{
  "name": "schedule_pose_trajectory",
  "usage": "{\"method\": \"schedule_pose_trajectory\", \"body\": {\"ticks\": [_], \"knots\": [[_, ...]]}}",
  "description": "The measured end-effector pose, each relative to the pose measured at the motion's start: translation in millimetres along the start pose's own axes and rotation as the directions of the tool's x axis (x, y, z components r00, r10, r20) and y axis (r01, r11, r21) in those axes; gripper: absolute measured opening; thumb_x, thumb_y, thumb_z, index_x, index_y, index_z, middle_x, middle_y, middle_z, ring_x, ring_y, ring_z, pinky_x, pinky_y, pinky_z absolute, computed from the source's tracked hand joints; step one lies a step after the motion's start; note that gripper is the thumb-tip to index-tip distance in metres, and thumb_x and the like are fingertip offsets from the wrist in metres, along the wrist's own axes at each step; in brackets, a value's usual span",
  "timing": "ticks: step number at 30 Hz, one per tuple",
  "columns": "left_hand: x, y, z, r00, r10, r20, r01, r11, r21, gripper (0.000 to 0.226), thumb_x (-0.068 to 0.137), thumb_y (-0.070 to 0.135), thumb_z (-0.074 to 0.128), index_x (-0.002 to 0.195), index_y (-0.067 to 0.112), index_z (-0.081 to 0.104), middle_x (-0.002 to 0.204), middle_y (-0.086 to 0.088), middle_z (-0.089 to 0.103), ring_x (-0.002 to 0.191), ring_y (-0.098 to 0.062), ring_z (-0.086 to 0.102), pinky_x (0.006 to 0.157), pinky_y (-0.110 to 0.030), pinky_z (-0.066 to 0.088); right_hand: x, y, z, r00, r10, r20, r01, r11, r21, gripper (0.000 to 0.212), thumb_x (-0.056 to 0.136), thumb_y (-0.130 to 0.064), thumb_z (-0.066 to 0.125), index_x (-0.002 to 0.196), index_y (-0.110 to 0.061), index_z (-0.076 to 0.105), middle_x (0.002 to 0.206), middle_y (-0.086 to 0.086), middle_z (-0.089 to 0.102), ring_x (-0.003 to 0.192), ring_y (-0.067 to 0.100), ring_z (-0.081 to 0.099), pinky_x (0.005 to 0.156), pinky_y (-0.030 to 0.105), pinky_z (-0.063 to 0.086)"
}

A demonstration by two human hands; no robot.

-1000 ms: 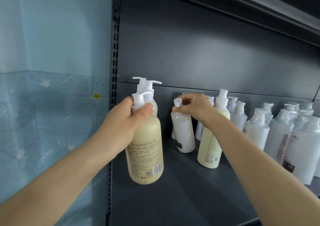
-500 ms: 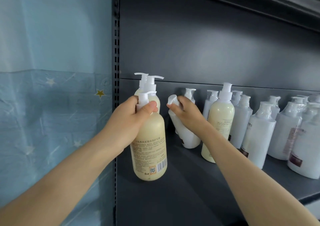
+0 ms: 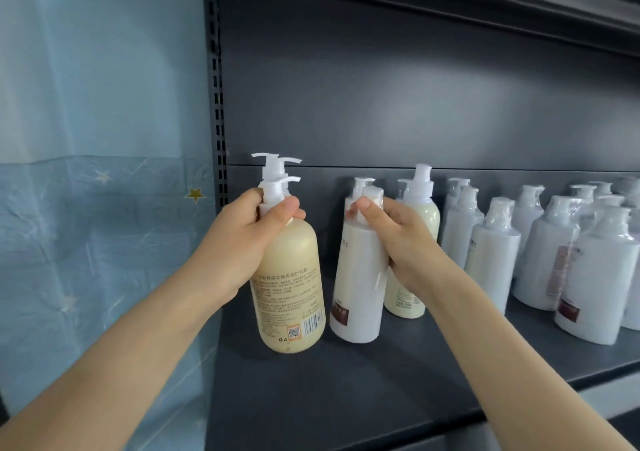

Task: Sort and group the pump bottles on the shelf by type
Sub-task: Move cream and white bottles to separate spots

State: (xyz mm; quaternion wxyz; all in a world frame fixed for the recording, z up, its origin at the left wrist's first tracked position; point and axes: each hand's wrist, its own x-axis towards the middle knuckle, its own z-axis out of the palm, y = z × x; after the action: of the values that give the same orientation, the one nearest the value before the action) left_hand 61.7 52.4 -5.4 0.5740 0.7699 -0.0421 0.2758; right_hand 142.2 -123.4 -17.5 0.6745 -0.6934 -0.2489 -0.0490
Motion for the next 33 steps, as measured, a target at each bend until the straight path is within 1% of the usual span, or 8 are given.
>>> {"method": "schedule_pose_trajectory", "body": {"ticks": [2,7,10,13,20,23,26,33], "knots": [[-9,12,8,1.0,0.016,-0.007,-0.016,1.0,0.009,0.022,0.09,0.032,0.053,0.097,0.014,0.065,0.077,0.027,0.07,0.07,0.013,0.062,0.07,-0.02,0.041,-14,-6,-13,1.0,-0.005,0.026,0.004,1.0,0.016,0.041,0.079,-0.044,0.067,0.09,-0.004,0.062,0.084,0.005,0.062,0.081,0.018,0.059,0.081,0.04,0.05],[-45,50,43,1.0,0.015,-0.022,-0.014,1.0,0.015,0.02,0.09,0.035,0.054,0.091,0.019,0.066,0.087,0.02,0.073,0.088,-0.005,0.066,0.084,-0.029,0.047,-61,-22,-59,0.998,-0.035,0.05,0.032,0.998,0.057,0.016,0.071,-0.039,0.071,0.074,-0.024,0.067,0.082,0.004,0.063,0.081,0.019,0.062,0.08,0.042,0.054],[-70,77,77,1.0,0.006,0.01,-0.006,1.0,0.003,0.022,0.09,0.034,0.054,0.095,0.017,0.066,0.088,0.016,0.074,0.086,-0.005,0.067,0.082,-0.029,0.049,-93,-36,-99,0.998,-0.052,0.027,0.05,0.997,0.065,0.023,0.079,-0.03,0.071,0.09,-0.01,0.068,0.086,0.009,0.066,0.08,0.02,0.064,0.075,0.037,0.055],[-94,99,116,0.999,0.018,0.031,-0.018,1.0,0.006,0.022,0.09,0.035,0.053,0.096,0.018,0.066,0.09,0.016,0.074,0.088,-0.006,0.067,0.079,-0.027,0.049,-124,-48,-142,0.997,-0.08,-0.007,0.08,0.996,0.046,0.042,0.075,-0.036,0.071,0.092,0.0,0.062,0.084,0.012,0.061,0.077,0.021,0.059,0.074,0.041,0.051],[-120,137,207,0.992,0.026,0.123,-0.017,0.997,-0.07,0.021,0.09,0.035,0.054,0.09,0.02,0.068,0.089,0.012,0.075,0.081,-0.006,0.068,0.076,-0.029,0.05,-172,-75,-239,0.987,-0.069,-0.142,0.074,0.997,0.025,0.042,0.078,-0.033,0.07,0.094,0.005,0.06,0.082,0.017,0.059,0.071,0.017,0.056,0.067,0.035,0.048],[-118,151,242,0.989,0.041,0.143,-0.022,0.991,-0.13,0.022,0.09,0.034,0.054,0.094,0.017,0.067,0.086,0.012,0.075,0.077,-0.003,0.069,0.072,-0.024,0.048,-181,-80,-277,0.972,-0.046,-0.229,0.049,0.999,0.004,0.029,0.085,-0.027,0.065,0.09,0.002,0.062,0.08,0.008,0.062,0.07,0.017,0.059,0.067,0.036,0.051],[-112,158,274,0.983,0.061,0.171,-0.036,0.989,-0.147,0.023,0.089,0.035,0.054,0.095,0.018,0.068,0.088,0.011,0.075,0.085,-0.008,0.069,0.079,-0.03,0.05,-184,-80,-312,0.95,-0.036,-0.309,0.038,0.999,0.0,0.021,0.085,-0.025,0.064,0.084,-0.005,0.065,0.074,0.004,0.061,0.065,0.016,0.059,0.066,0.037,0.051],[-84,160,372,0.963,0.096,0.253,-0.048,0.981,-0.189,0.021,0.089,0.039,0.054,0.088,0.024,0.068,0.09,0.01,0.074,0.089,-0.014,0.067,0.077,-0.033,0.048,-171,-53,-403,0.91,-0.071,-0.408,0.029,0.994,-0.108,0.041,0.076,-0.034,0.07,0.091,0.003,0.06,0.08,0.012,0.058,0.074,0.023,0.057,0.071,0.041,0.049]]}}
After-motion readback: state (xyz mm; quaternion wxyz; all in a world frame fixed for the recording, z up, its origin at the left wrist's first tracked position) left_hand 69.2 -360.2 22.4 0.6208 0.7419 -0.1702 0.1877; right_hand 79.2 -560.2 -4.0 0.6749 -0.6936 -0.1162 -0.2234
